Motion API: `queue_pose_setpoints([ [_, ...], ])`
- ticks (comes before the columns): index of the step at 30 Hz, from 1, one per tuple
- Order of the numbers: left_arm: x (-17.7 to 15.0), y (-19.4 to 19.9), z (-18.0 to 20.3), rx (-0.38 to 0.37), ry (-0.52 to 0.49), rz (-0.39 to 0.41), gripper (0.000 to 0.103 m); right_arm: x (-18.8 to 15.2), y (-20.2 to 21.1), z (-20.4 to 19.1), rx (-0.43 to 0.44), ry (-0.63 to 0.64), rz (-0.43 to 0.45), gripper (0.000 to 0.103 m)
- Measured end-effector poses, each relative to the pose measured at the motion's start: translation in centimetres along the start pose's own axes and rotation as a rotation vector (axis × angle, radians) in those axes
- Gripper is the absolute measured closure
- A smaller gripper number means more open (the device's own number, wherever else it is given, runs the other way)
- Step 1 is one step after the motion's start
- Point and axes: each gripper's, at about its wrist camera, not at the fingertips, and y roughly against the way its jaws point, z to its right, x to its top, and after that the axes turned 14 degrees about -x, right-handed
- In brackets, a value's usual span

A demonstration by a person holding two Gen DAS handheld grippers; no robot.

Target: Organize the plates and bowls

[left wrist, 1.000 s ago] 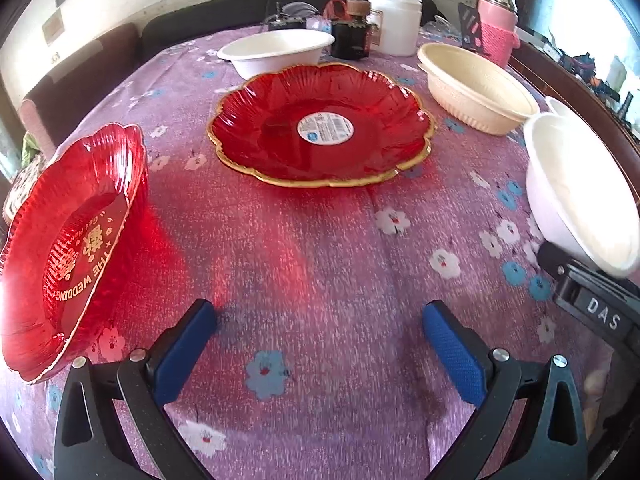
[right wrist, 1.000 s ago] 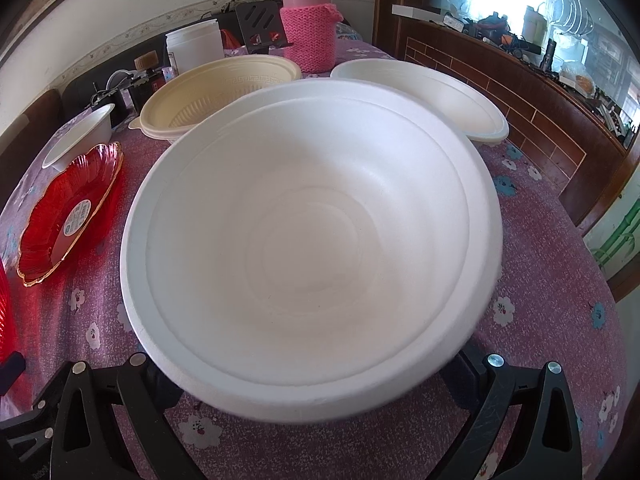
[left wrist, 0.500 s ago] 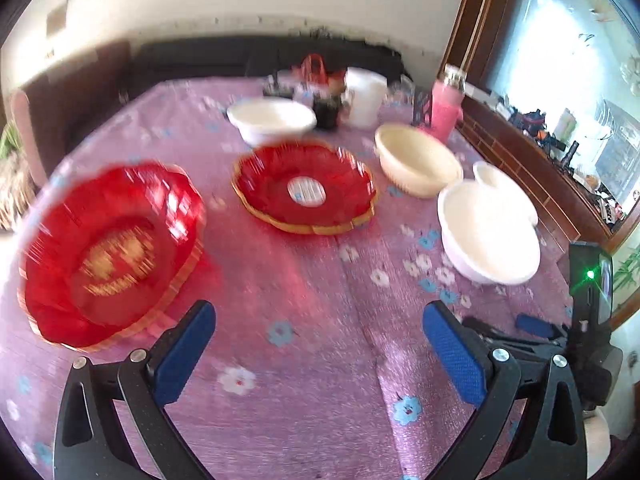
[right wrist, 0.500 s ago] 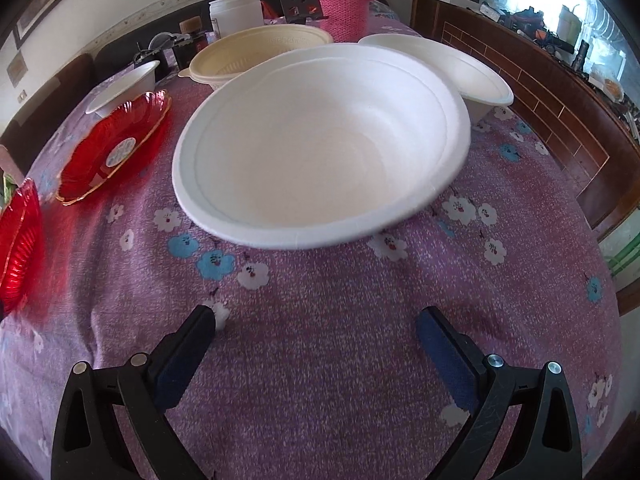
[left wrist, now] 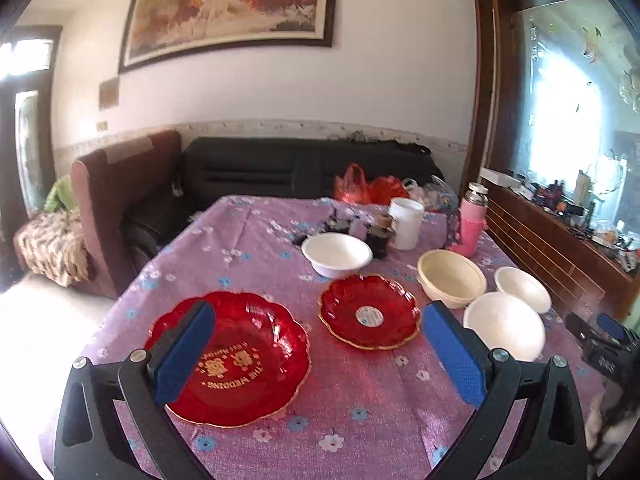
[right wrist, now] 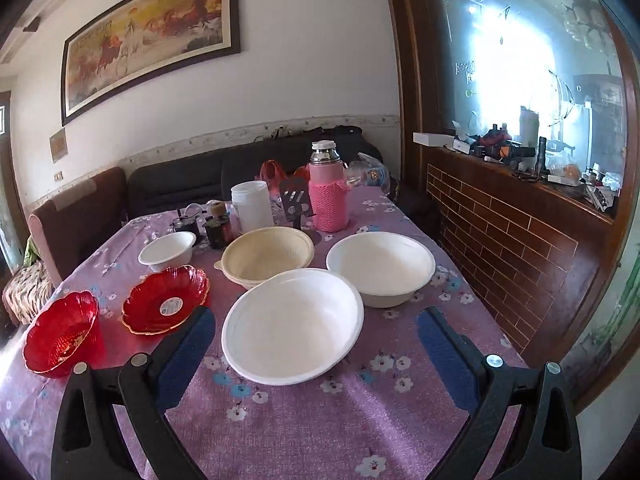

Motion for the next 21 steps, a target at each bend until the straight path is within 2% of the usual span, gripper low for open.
queue_pose_setpoints([
  [2, -0.4, -0.1, -0.3, -0.008, 0.009, -0.02, 0.0, 0.8, -0.9, 0.0, 0.006, 0.002, -0.034, 0.001],
  [4, -0.3, -0.6, -0.9, 0.009, 0.017, -0.034, 0.0, 1.1, -1.4, -0.3, 0.051, 0.003, -0.068, 0.001],
  [8, 0.3, -0.8, -1.8, 0.027, 0.04, -0.038, 0.0, 1.4, -1.5, -4.4, 0.145, 0.053, -0.068, 0.001],
  [12, 2.3, 0.3, -2.2, 0.058, 0.025, 0.003, 0.0, 2.3, -1.7, -8.1, 0.255, 0.06, -0.077, 0.001],
  [17, 5.5, 1.9, -2.3, 0.102, -0.036, 0.073, 0.0, 4.7, -2.5, -10.2, 0.335, 0.004, -0.094, 0.001],
  [19, 7.0, 1.5, -2.6, 0.092, -0.03, 0.077, 0.0, 5.5, -3.3, -10.6, 0.363, -0.024, -0.108, 0.001],
  [21, 8.0, 0.0, -2.9, 0.072, -0.016, 0.043, 0.0, 5.9, -4.4, -11.4, 0.377, -0.04, -0.138, 0.001],
])
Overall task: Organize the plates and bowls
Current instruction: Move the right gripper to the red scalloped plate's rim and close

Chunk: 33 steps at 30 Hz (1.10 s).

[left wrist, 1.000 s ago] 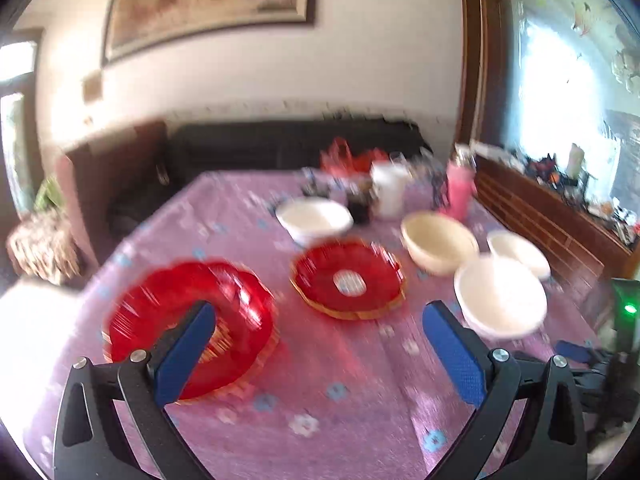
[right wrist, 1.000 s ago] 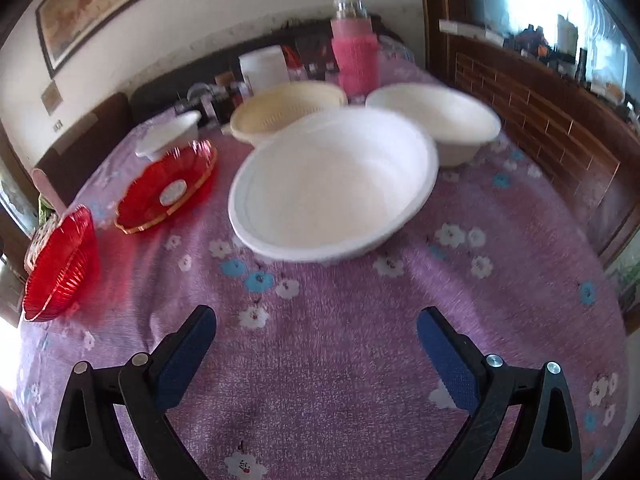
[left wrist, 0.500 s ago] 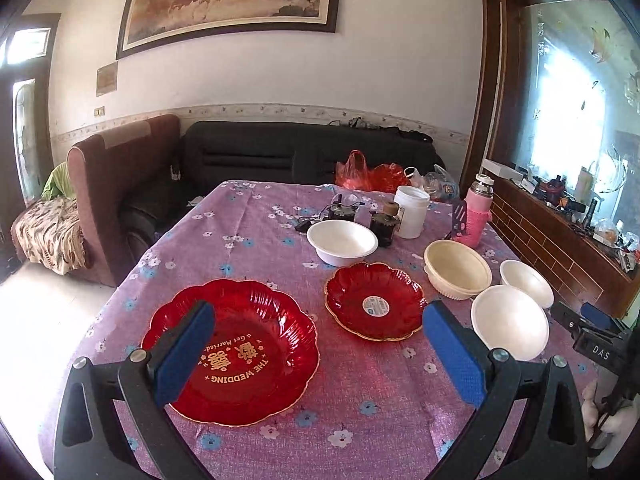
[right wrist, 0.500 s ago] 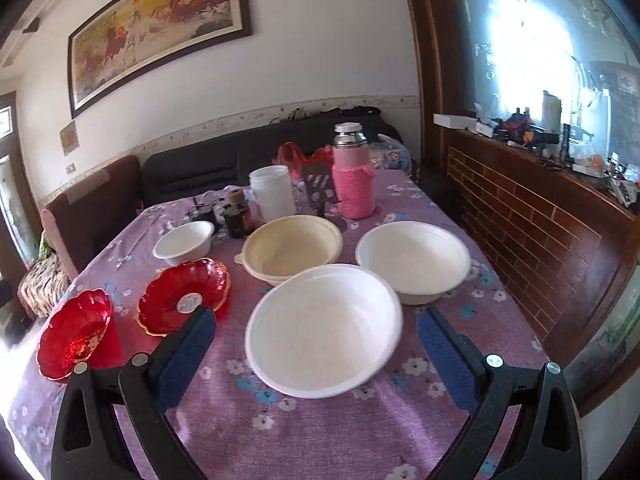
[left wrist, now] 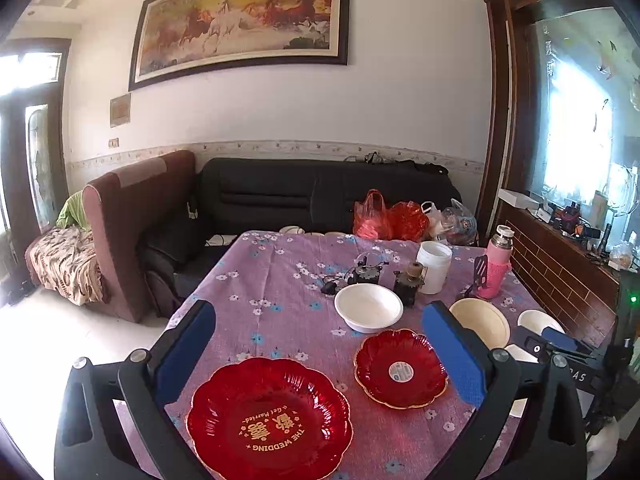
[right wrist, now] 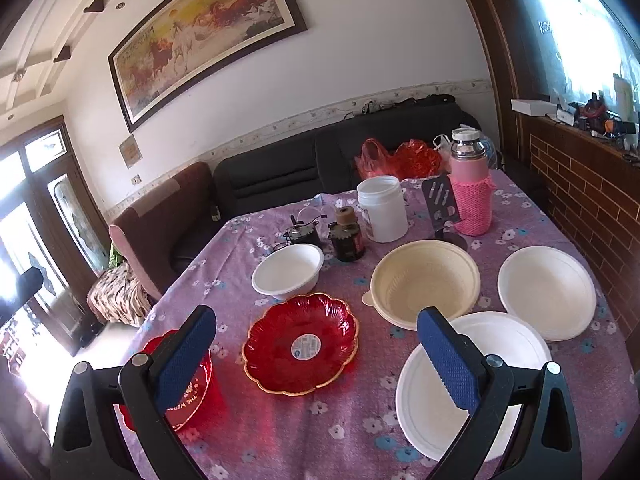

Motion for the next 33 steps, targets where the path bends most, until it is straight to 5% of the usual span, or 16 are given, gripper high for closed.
queue_pose_setpoints([
  [7, -0.7, -10.2, -0.8, -0.087, 0.096, -0.238, 0.0, -1.4, -7.2, -2.2, 0.033, -0.077, -0.14, 0.005],
  [20, -4.9, -22.4, -3.6, -0.154, 0.271, -0.442, 0.001, -4.6, -15.6, -4.2, -0.068, 0.017, -0.218, 0.011],
  [25, -6.9, -27.3, -3.6, -0.183, 0.315, -0.554, 0.023, -5.3, -17.3, -4.1, -0.083, 0.035, -0.268, 0.015],
  [29, -8.1, -29.3, -3.2, -0.166, 0.3, -0.604, 0.027, -5.6, -17.7, -4.2, -0.094, 0.054, -0.283, 0.015],
  [33, -9.2, -30.7, -2.8, -0.176, 0.288, -0.675, 0.052, -5.9, -18.5, -4.2, -0.093, 0.064, -0.316, 0.015],
])
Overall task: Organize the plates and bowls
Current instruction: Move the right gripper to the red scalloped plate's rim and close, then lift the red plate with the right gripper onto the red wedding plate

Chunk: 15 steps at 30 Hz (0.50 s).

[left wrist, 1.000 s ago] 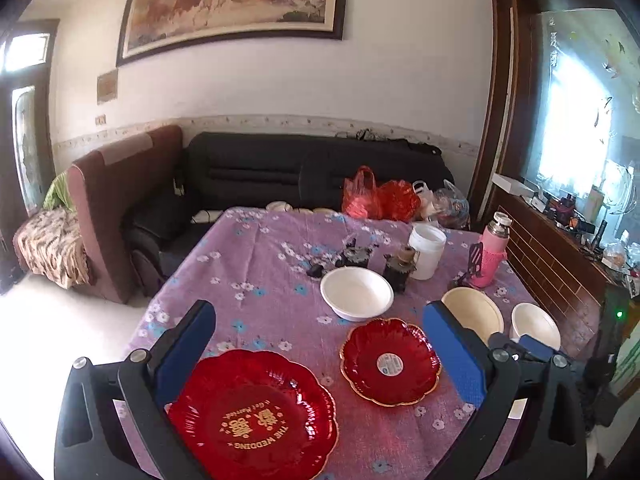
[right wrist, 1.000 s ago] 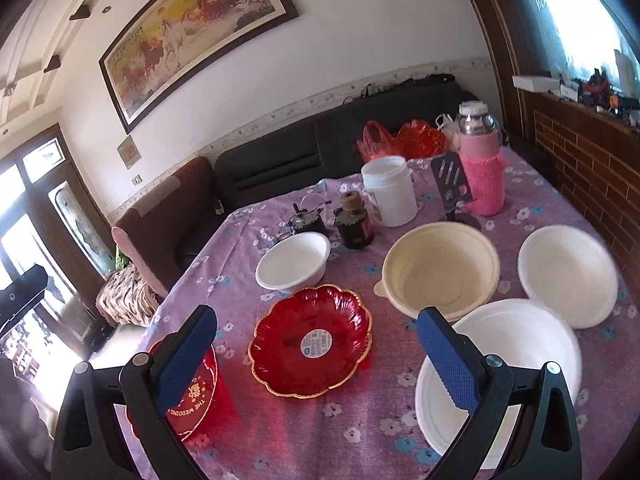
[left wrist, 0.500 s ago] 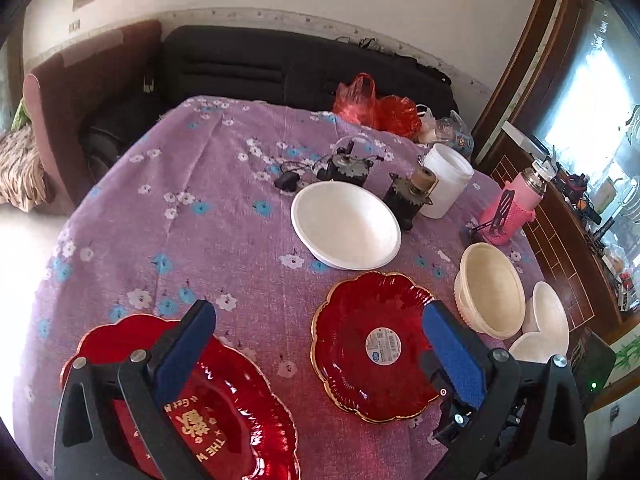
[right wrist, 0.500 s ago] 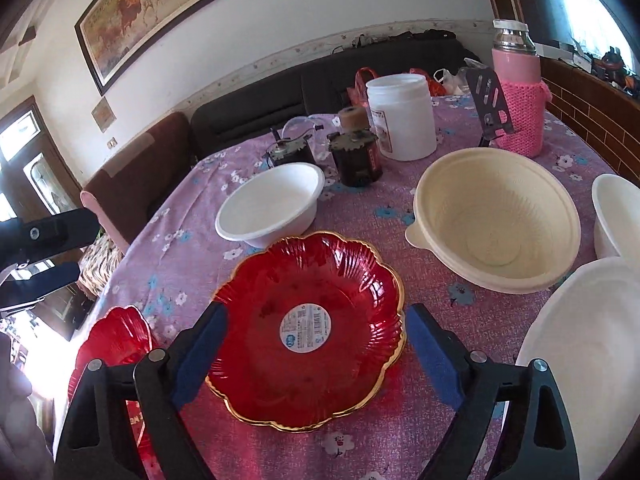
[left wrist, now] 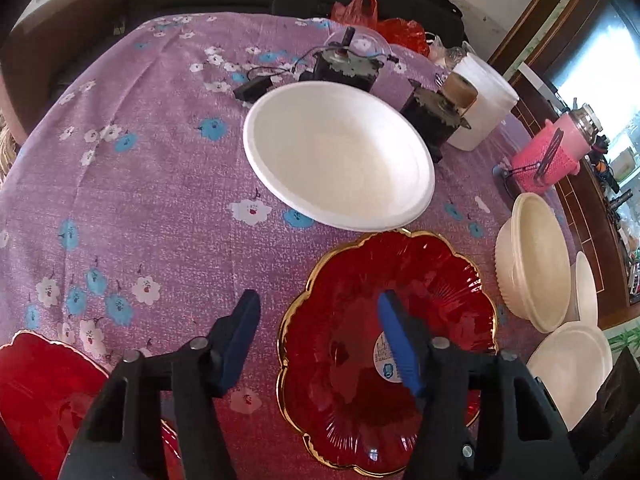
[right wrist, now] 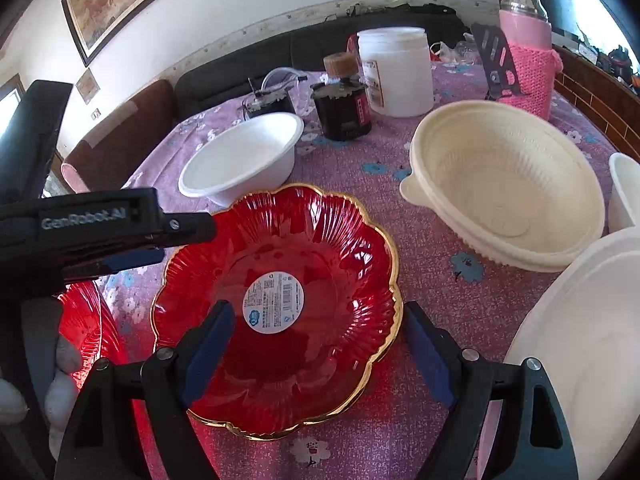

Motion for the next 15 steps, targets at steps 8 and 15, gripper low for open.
queue_pose_setpoints([
  [8, -0.5, -0.6, 0.2, 0.019, -0.021, -0.034, 0.064, 0.1, -0.7, 0.5, 0.03, -0.02, -0.017, 0.03],
  [15, -0.4, 1.0, -0.9, 0.026, 0.015, 0.019, 0.064, 0.2, 0.2, 1.9, 0.073, -0.087, -0.002, 0.078],
])
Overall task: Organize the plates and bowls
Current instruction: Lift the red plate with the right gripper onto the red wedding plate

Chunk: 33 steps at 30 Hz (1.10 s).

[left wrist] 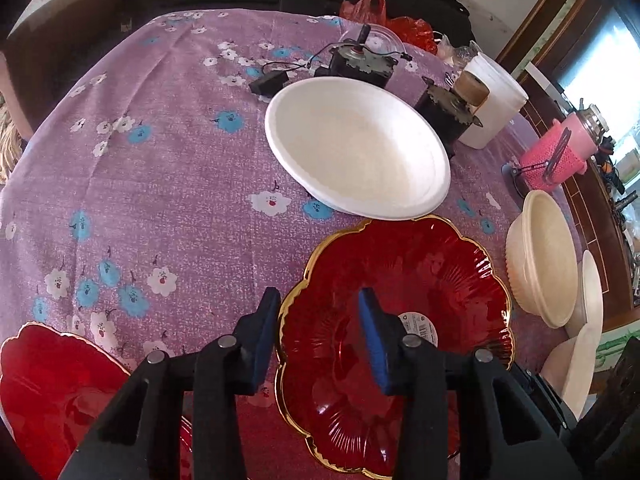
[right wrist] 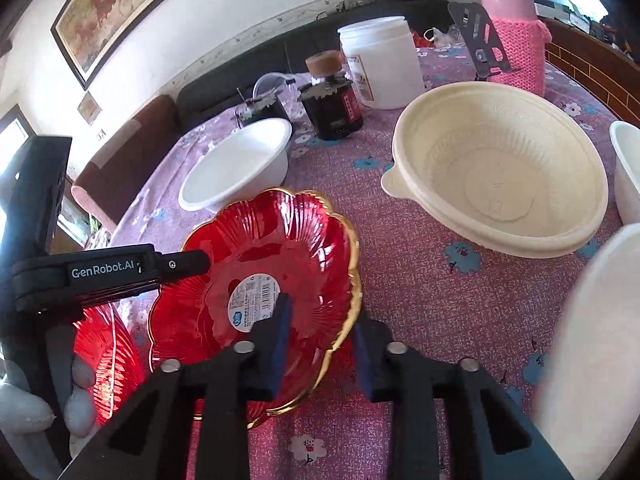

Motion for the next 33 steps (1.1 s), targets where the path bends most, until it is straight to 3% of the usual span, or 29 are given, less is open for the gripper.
queue_pose_setpoints([
  [4, -0.3, 1.7, -0.1, -0.019, 0.012, 0.038, 0.064, 0.3, 1.3, 0.0, 0.029, -0.017, 0.058, 0.086],
  [11, -2.3, 4.7, -0.4, -0.034, 0.036, 0.092, 0.064, 0.4, 3.9, 0.2, 0.133, -0.058, 0.128, 0.088],
  [18, -4.5, 9.6, -3.2, -0.036, 0.105, 0.162, 0.064, 0.1, 6.9, -3.1, 0.231, -0.015, 0.163, 0.088],
  [25, -7.2, 15.2, -8.1, -0.008, 0.178, 0.243, 0.064, -1.6, 6.5, -8.3, 0.304, 0.038, 0.066, 0.088],
  [33, -10.1, 16.4, -13.4, 0.021, 0.285, 0.248, 0.064, -4.8, 5.0, -14.2, 0.283, 0.151, -0.018, 0.088],
])
